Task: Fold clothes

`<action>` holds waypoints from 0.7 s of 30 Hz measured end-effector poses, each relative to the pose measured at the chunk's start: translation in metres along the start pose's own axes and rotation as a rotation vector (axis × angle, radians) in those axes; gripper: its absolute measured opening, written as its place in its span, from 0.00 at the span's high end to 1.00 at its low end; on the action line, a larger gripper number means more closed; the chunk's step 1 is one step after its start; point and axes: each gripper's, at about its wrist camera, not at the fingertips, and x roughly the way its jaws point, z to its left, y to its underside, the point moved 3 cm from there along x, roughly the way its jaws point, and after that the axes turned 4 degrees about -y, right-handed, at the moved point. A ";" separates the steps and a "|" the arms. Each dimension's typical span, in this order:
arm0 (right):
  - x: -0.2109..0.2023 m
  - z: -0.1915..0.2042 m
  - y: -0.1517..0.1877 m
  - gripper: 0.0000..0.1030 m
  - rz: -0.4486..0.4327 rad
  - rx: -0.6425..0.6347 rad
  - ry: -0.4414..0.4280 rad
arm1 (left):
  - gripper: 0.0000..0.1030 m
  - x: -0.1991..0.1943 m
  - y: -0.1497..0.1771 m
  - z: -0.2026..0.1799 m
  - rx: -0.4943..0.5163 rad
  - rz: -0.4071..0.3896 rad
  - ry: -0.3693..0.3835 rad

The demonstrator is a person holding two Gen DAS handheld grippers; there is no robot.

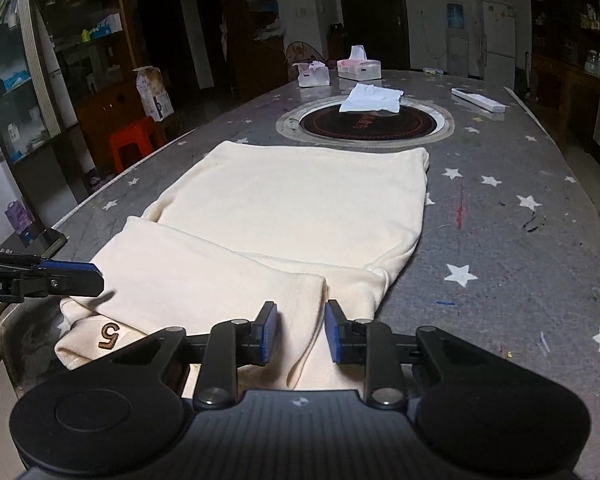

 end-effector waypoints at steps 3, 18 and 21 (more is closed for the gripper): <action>0.000 0.001 0.000 0.89 -0.002 -0.004 0.003 | 0.60 -0.003 -0.001 -0.001 0.001 -0.002 -0.003; -0.006 0.003 -0.007 0.93 -0.021 -0.063 0.075 | 0.59 0.010 -0.028 -0.007 0.052 -0.023 -0.018; -0.009 0.000 -0.008 0.92 -0.028 -0.059 0.089 | 0.59 0.014 -0.036 -0.004 0.063 -0.033 -0.028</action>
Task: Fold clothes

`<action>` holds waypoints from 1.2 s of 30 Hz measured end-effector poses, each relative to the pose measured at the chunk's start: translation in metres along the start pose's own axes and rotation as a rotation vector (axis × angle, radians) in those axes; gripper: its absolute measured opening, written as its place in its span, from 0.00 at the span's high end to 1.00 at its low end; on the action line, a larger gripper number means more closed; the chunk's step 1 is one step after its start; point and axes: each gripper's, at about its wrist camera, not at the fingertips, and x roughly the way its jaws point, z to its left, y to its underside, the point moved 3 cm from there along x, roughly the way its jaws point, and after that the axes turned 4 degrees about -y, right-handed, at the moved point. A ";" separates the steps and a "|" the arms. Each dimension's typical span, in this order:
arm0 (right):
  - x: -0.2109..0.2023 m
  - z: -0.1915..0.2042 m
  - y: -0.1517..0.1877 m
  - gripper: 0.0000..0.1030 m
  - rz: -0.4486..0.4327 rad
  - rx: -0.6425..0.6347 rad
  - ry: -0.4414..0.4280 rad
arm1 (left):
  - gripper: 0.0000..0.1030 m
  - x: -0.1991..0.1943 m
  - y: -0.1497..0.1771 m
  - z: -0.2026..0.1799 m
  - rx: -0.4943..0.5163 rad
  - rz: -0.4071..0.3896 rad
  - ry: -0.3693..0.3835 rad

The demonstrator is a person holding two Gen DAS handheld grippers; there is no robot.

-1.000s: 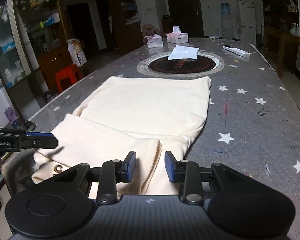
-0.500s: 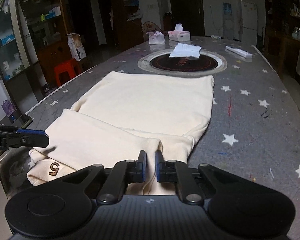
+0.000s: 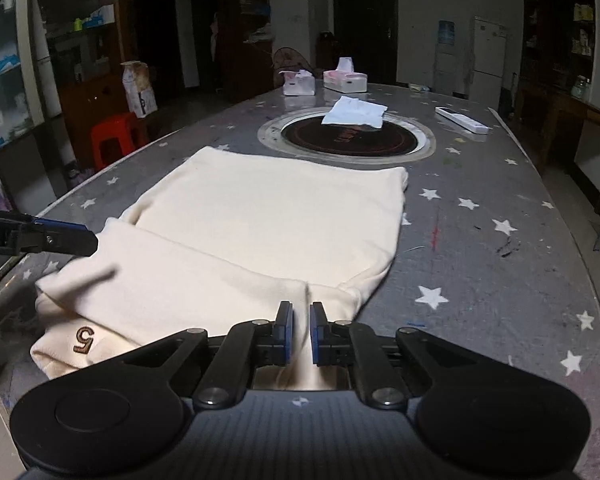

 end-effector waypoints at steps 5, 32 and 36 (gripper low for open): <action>-0.007 0.005 -0.011 0.91 -0.042 -0.020 -0.032 | 0.59 0.012 -0.010 0.002 0.023 -0.005 -0.008; 0.004 0.069 0.010 0.74 0.015 -0.227 -0.175 | 0.58 -0.002 0.044 -0.040 0.256 0.026 0.045; -0.001 0.070 0.009 0.73 0.003 -0.227 -0.176 | 0.55 -0.003 0.043 -0.041 0.252 0.027 0.046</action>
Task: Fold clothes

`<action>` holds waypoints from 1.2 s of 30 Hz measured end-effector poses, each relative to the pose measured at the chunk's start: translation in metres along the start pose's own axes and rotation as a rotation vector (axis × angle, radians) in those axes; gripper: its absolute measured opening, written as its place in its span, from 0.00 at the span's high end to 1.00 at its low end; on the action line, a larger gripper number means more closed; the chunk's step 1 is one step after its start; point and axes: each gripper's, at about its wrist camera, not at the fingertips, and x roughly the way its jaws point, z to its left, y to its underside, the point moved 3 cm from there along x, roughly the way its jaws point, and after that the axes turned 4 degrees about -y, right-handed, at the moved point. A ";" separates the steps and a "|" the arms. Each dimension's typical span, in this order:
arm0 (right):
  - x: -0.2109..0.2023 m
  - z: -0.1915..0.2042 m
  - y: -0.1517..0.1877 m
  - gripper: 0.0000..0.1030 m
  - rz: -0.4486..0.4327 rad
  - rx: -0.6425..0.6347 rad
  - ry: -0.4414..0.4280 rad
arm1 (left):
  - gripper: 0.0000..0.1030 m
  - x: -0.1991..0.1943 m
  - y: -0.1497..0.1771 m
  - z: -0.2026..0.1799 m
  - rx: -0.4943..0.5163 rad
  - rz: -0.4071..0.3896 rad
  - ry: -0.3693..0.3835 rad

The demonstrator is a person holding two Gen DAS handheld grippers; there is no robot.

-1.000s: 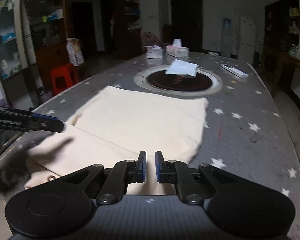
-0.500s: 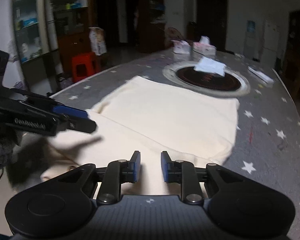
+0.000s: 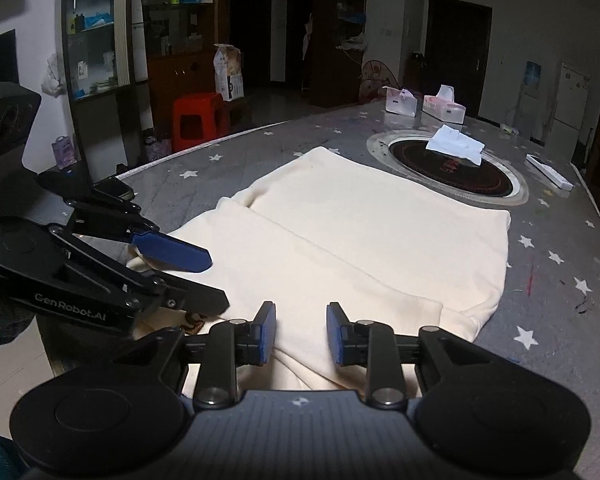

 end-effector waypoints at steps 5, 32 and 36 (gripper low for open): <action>0.004 -0.001 0.004 0.73 0.010 0.013 -0.003 | 0.55 -0.004 -0.004 -0.001 -0.005 -0.012 -0.009; 0.018 -0.059 -0.004 0.67 0.016 0.172 0.027 | 0.51 -0.034 -0.002 0.004 0.043 -0.021 -0.021; 0.007 -0.055 -0.004 0.66 0.006 0.141 0.022 | 0.50 -0.050 0.009 -0.005 0.145 -0.009 -0.007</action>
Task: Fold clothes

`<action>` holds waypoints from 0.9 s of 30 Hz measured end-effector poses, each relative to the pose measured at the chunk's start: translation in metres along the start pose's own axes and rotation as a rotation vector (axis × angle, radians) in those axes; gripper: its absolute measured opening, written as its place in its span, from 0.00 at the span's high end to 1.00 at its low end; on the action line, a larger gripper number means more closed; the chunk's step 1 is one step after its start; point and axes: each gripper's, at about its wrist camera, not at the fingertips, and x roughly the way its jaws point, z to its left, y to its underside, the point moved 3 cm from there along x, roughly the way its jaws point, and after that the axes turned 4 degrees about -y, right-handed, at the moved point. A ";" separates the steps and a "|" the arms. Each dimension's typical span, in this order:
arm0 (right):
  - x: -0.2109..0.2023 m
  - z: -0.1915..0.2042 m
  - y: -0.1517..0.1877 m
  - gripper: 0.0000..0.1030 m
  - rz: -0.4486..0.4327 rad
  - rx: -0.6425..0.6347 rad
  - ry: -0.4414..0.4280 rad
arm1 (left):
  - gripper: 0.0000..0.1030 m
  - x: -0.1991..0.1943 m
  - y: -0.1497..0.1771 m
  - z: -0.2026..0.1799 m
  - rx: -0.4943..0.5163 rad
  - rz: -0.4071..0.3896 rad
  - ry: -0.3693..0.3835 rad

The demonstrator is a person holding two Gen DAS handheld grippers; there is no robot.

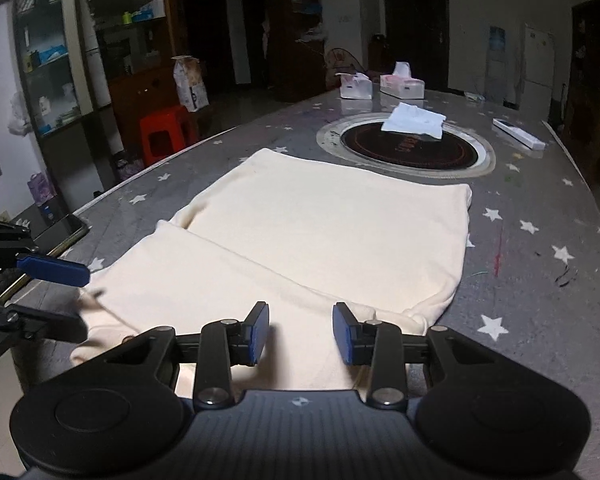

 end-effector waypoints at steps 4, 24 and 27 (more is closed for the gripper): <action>0.004 0.002 0.008 0.65 0.037 -0.038 0.004 | 0.48 -0.009 0.010 -0.018 0.151 -0.007 0.004; -0.051 0.021 0.021 0.57 0.043 -0.205 0.033 | 0.85 0.015 0.015 -0.037 0.344 -0.110 0.034; -0.058 0.025 0.025 0.55 0.049 -0.246 0.039 | 0.89 0.014 0.006 -0.027 0.270 -0.120 0.053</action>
